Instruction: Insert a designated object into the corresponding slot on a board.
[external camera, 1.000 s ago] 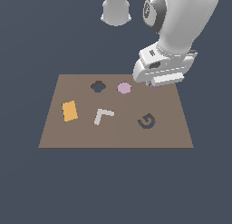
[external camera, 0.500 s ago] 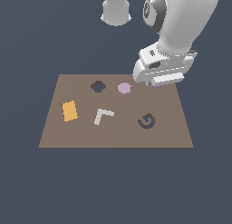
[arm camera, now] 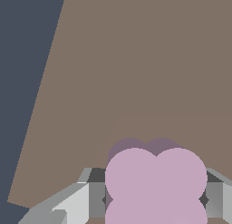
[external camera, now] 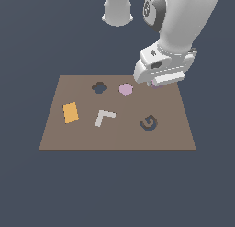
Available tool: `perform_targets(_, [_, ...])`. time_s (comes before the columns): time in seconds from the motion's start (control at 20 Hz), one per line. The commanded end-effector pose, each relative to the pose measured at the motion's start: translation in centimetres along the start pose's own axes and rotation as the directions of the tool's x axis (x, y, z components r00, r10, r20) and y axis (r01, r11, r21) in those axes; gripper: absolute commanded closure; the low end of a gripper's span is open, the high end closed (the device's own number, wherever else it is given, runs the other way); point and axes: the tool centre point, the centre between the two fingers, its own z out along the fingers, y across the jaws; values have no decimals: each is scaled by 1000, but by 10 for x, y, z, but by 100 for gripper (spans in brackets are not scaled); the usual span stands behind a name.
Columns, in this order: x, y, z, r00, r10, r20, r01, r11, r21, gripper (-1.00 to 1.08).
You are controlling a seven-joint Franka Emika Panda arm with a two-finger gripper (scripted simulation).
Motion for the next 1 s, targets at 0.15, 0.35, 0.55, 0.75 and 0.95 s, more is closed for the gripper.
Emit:
perform_targets(0.15, [-11,4,-1,996,-86,0,86,996,0,108])
perform_targets(0.35, [-22,9,-1,985,-174,0,174,985,0,108])
perform_targets(0.55, [-34,16,-2,960,-279,-1,279,960,0,108])
perform_targets(0.75, [-48,27,-2,918,-398,-1,398,918,0,108])
perform_targets(0.95, [-61,40,-3,854,-520,-1,520,854,0,108])
